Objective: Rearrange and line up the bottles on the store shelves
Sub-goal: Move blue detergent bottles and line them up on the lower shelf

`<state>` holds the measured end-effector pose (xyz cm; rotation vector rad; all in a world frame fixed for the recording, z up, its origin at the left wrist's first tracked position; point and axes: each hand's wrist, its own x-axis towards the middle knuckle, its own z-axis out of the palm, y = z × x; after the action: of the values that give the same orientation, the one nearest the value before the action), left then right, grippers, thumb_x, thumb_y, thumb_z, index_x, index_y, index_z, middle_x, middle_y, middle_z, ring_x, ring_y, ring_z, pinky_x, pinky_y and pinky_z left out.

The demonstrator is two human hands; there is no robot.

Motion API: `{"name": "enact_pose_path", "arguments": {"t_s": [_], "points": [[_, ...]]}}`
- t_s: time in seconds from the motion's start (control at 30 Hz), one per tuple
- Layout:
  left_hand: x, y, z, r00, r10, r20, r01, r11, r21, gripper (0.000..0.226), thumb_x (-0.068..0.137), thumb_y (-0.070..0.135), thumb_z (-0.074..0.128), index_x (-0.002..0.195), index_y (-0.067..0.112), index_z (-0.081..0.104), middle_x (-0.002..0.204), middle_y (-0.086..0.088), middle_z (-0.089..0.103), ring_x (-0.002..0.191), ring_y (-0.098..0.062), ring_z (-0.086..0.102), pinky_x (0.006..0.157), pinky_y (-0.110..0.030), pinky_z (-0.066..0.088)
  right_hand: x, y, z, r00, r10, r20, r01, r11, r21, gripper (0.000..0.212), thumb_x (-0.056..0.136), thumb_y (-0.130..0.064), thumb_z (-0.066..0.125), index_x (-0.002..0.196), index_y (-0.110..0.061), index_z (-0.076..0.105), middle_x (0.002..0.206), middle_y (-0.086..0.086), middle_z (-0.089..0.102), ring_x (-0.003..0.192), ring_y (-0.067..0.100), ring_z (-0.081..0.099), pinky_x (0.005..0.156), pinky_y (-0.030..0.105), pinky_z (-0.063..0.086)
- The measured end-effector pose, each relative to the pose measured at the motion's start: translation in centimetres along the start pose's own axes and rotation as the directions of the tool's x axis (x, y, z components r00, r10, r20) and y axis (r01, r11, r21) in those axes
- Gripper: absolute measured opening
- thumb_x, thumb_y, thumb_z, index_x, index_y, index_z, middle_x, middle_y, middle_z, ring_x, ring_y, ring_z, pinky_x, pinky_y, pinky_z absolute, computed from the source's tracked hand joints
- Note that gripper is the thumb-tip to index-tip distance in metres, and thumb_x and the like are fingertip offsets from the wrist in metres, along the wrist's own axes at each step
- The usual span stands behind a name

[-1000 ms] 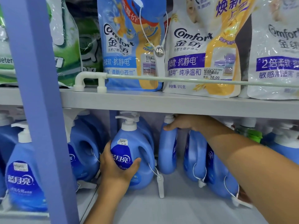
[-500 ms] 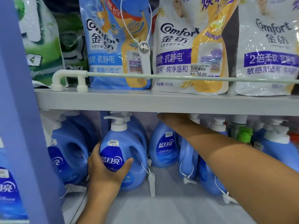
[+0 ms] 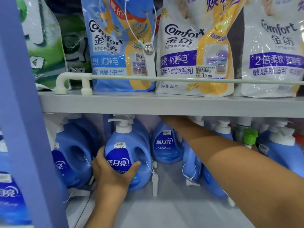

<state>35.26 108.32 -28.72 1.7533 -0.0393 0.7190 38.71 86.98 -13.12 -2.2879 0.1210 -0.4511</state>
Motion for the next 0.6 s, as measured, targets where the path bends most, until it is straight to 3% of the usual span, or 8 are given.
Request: {"name": "enact_pose_path", "arguments": {"t_s": [0.03,0.1,0.2,0.33,0.43,0.5,0.53,0.6], "points": [[0.0,0.0,0.0,1.0,0.001,0.002,-0.001,1.0,-0.002,0.116,0.036,0.05,0.096,0.137,0.022,0.045,0.13,-0.009,0.051,0.112,-0.033,0.058,0.09,-0.053,0.057,-0.1,-0.1,-0.5,1.0,-0.014,-0.014,0.014,0.999,0.043,0.031,0.099,-0.043,0.058,0.076,-0.024,0.051,0.064,0.0,0.061,0.056,0.018,0.059,0.051,0.023,0.043],[-0.1,-0.1,0.0,1.0,0.006,0.01,-0.006,1.0,-0.008,0.115,0.039,0.044,0.098,0.138,0.022,0.045,0.131,-0.011,0.05,0.113,-0.034,0.057,0.091,-0.053,0.056,-1.6,-0.3,-2.2,0.997,-0.078,-0.011,0.078,0.997,0.007,0.026,0.099,-0.032,0.061,0.079,-0.017,0.05,0.058,-0.001,0.052,0.055,0.016,0.05,0.048,0.02,0.044],[-0.5,-0.1,-0.1,1.0,0.017,0.015,-0.017,1.0,-0.002,0.115,0.045,0.036,0.1,0.143,0.022,0.041,0.136,-0.011,0.046,0.119,-0.033,0.053,0.097,-0.053,0.053,-4.0,0.9,-3.9,0.963,-0.211,-0.168,0.171,0.959,-0.228,0.018,0.098,-0.025,0.053,0.086,-0.013,0.057,0.083,0.008,0.064,0.082,0.027,0.061,0.077,0.031,0.05],[-0.9,0.7,-0.1,1.0,-0.013,0.02,0.012,1.0,0.016,0.117,0.051,0.035,0.099,0.148,0.025,0.034,0.142,-0.01,0.04,0.126,-0.032,0.048,0.102,-0.052,0.049,-6.8,2.9,-6.1,0.938,-0.146,-0.315,0.043,0.949,-0.312,0.026,0.102,-0.026,0.052,0.11,-0.004,0.064,0.101,0.01,0.062,0.099,0.027,0.057,0.082,0.027,0.038],[-0.9,0.7,-0.3,1.0,-0.01,0.026,0.01,1.0,0.023,0.118,0.051,0.038,0.098,0.149,0.028,0.032,0.142,-0.009,0.04,0.128,-0.032,0.048,0.103,-0.053,0.048,-4.5,3.2,-7.1,0.984,-0.027,-0.174,-0.025,0.956,-0.291,0.012,0.104,-0.015,0.048,0.094,-0.014,0.055,0.093,0.008,0.05,0.095,0.024,0.053,0.084,0.028,0.037],[-1.1,0.8,-0.4,0.999,-0.012,0.031,0.011,1.0,0.026,0.118,0.054,0.037,0.098,0.15,0.028,0.031,0.144,-0.009,0.039,0.13,-0.032,0.046,0.105,-0.052,0.046,-3.3,3.1,-7.0,0.992,0.064,-0.105,-0.087,0.969,-0.233,0.012,0.1,-0.017,0.054,0.088,-0.016,0.055,0.096,0.013,0.054,0.094,0.024,0.053,0.084,0.033,0.041],[-1.2,0.9,-0.5,0.999,-0.015,0.036,0.014,0.999,0.031,0.118,0.055,0.037,0.098,0.15,0.029,0.03,0.145,-0.009,0.038,0.132,-0.032,0.045,0.106,-0.053,0.045,-2.9,3.4,-6.8,0.994,0.088,-0.07,-0.104,0.961,-0.257,0.011,0.1,-0.02,0.055,0.095,-0.012,0.061,0.102,0.016,0.058,0.099,0.025,0.056,0.086,0.035,0.043],[-1.4,1.0,-0.6,0.999,-0.027,0.045,0.026,0.999,0.034,0.118,0.057,0.038,0.097,0.152,0.03,0.027,0.148,-0.009,0.035,0.133,-0.033,0.043,0.106,-0.054,0.045,-2.8,3.6,-6.1,0.988,0.142,-0.052,-0.152,0.935,-0.321,0.034,0.103,-0.028,0.052,0.119,0.0,0.064,0.122,0.02,0.062,0.115,0.031,0.058,0.095,0.034,0.045]]}}
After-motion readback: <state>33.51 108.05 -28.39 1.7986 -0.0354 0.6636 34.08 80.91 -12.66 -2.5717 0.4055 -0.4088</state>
